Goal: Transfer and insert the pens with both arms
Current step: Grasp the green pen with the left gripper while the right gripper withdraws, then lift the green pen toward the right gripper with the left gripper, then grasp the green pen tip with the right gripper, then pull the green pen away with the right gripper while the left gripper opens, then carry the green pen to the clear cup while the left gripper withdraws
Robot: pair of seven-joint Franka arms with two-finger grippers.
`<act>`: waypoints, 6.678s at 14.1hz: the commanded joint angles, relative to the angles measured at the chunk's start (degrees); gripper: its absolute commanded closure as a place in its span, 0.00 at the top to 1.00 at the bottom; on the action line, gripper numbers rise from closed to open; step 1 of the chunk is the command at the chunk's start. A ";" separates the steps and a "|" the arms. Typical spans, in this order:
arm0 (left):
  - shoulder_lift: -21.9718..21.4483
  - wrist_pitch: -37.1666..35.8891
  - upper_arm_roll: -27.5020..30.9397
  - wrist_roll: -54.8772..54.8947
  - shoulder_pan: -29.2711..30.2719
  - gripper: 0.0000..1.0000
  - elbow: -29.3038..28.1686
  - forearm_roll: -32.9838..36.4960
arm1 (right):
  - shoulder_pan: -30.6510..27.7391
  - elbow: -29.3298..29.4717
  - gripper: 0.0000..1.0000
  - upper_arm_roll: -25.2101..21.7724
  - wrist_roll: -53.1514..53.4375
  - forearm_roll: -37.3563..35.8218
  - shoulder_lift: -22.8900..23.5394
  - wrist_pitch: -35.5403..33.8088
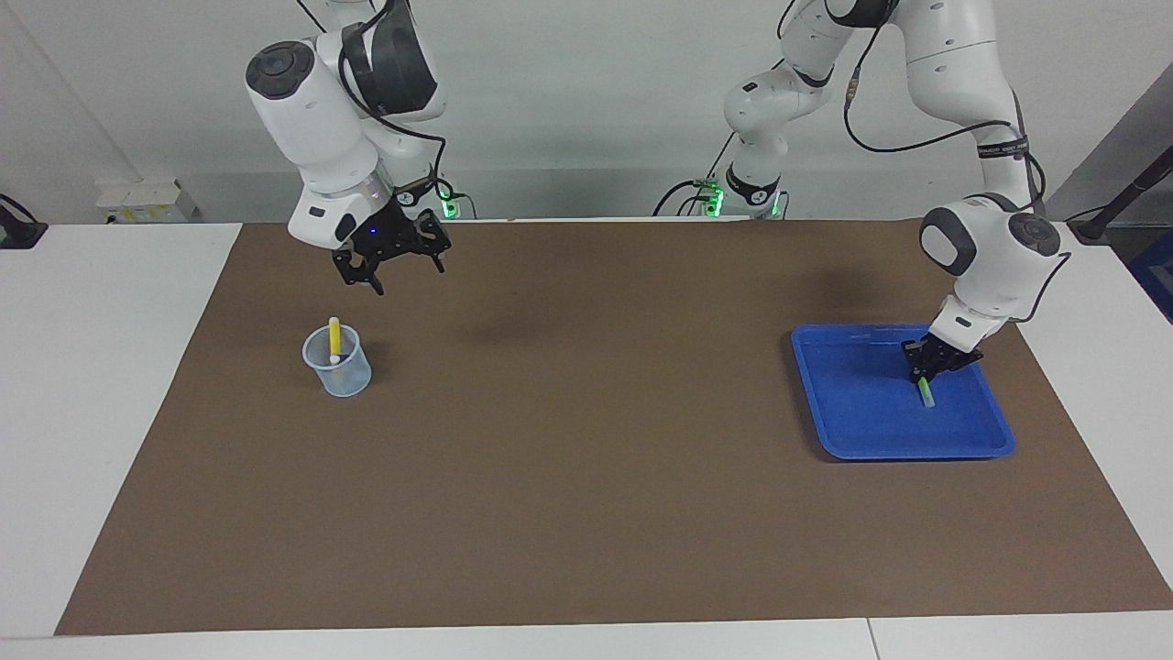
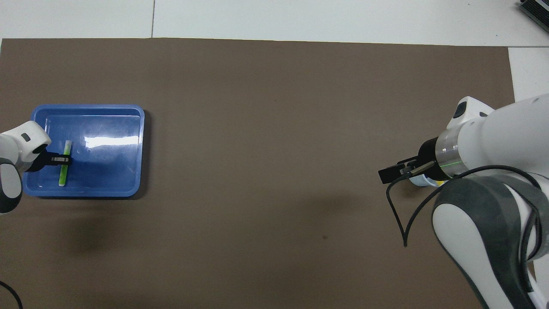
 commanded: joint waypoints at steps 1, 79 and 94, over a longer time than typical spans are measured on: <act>0.51 -6.17 -0.19 -6.48 -2.71 0.00 3.98 0.86 | 0.00 0.12 1.00 0.19 4.85 3.33 -0.45 -0.59; -34.29 -4.76 -0.37 -91.01 -36.23 0.45 -15.17 -51.44 | 14.69 -1.81 0.00 -0.87 27.93 12.24 3.51 16.49; -35.71 -32.83 -0.11 -23.14 -10.73 1.00 -11.66 -16.92 | -7.47 -4.79 0.00 -0.69 -31.17 -14.68 1.92 9.08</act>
